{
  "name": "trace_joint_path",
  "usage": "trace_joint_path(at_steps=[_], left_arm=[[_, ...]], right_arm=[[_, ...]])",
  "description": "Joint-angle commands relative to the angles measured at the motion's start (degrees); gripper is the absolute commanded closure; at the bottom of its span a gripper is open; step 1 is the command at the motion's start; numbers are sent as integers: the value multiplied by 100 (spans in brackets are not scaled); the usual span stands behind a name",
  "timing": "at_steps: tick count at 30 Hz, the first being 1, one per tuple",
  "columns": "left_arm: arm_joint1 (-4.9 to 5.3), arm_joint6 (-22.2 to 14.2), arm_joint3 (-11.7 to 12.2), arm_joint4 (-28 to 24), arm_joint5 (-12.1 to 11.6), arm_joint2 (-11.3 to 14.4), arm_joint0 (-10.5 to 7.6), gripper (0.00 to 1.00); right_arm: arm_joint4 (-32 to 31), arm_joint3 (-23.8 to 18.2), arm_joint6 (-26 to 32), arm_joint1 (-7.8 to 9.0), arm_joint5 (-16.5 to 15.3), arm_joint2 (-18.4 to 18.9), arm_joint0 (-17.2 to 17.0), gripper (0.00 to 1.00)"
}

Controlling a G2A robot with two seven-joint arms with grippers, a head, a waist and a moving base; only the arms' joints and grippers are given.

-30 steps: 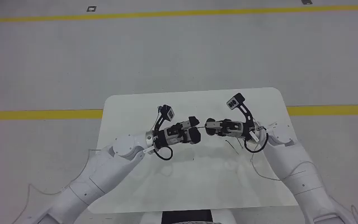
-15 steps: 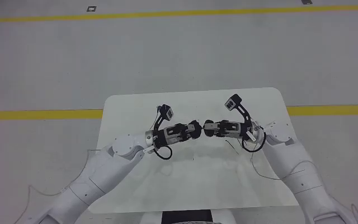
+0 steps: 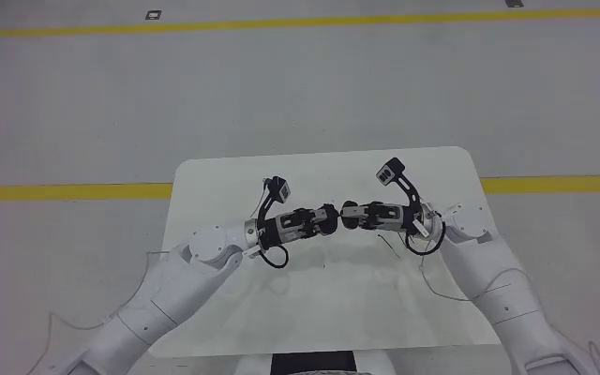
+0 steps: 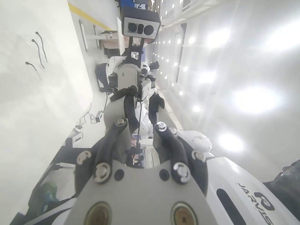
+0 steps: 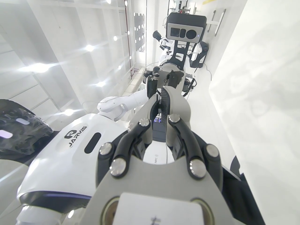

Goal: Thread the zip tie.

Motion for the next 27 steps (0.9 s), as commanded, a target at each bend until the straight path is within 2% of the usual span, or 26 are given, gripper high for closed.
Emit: trace_joint_path(at_steps=[1, 12, 23, 27], left_arm=[[-6, -1, -5, 18, 7, -15, 15, 85], [-41, -25, -1, 110, 60, -56, 43, 92], [-78, -39, -3, 187, 111, -83, 67, 91], [-92, -50, -1, 201, 117, -93, 73, 96]], right_arm=[[-10, -5, 7, 1, 0, -5, -7, 100], [-49, 15, 14, 3, -11, -37, -3, 100], [-27, 42, 35, 1, -37, -58, 13, 100], [-32, 46, 30, 0, -42, -68, 13, 100]])
